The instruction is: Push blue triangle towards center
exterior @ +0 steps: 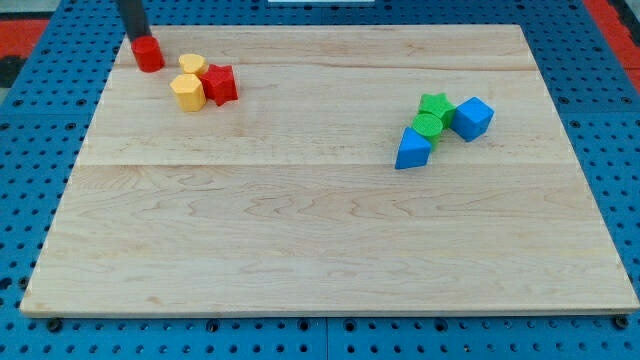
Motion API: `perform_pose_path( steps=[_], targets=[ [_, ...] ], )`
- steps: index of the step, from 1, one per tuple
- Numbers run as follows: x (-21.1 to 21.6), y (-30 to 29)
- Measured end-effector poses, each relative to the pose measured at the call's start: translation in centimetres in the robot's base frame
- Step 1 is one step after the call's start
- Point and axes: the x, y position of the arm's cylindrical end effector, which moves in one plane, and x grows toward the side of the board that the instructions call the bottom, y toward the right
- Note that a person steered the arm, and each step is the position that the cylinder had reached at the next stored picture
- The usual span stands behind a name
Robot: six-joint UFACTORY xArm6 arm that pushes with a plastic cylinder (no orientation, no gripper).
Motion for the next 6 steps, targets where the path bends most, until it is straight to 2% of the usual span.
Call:
perform_pose_path(
  steps=[2, 3, 4, 6],
  targets=[
    [5.9, 3.1],
    [6.8, 1.4],
    [13.7, 0.3],
    [24.8, 26.2]
  ],
)
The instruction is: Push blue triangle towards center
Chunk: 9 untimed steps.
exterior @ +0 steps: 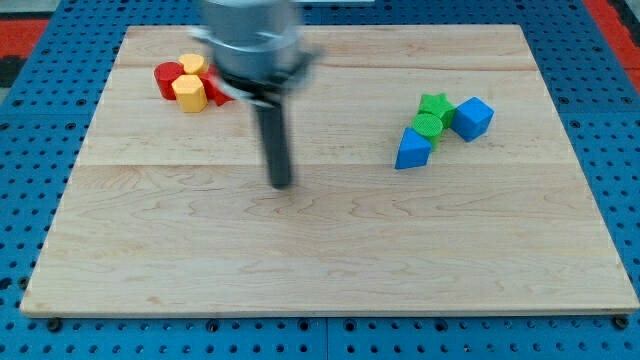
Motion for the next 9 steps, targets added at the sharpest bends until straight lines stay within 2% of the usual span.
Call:
perform_pose_path(
  steps=[1, 2, 4, 5, 6, 7, 8, 9],
  targets=[
    [0.6, 11.0],
    [-2.0, 17.5],
    [-5.4, 5.2],
    [-4.6, 6.4],
    [-4.0, 12.0],
    [-7.3, 12.2],
    [-7.5, 5.5],
    [-4.9, 1.5]
  ],
)
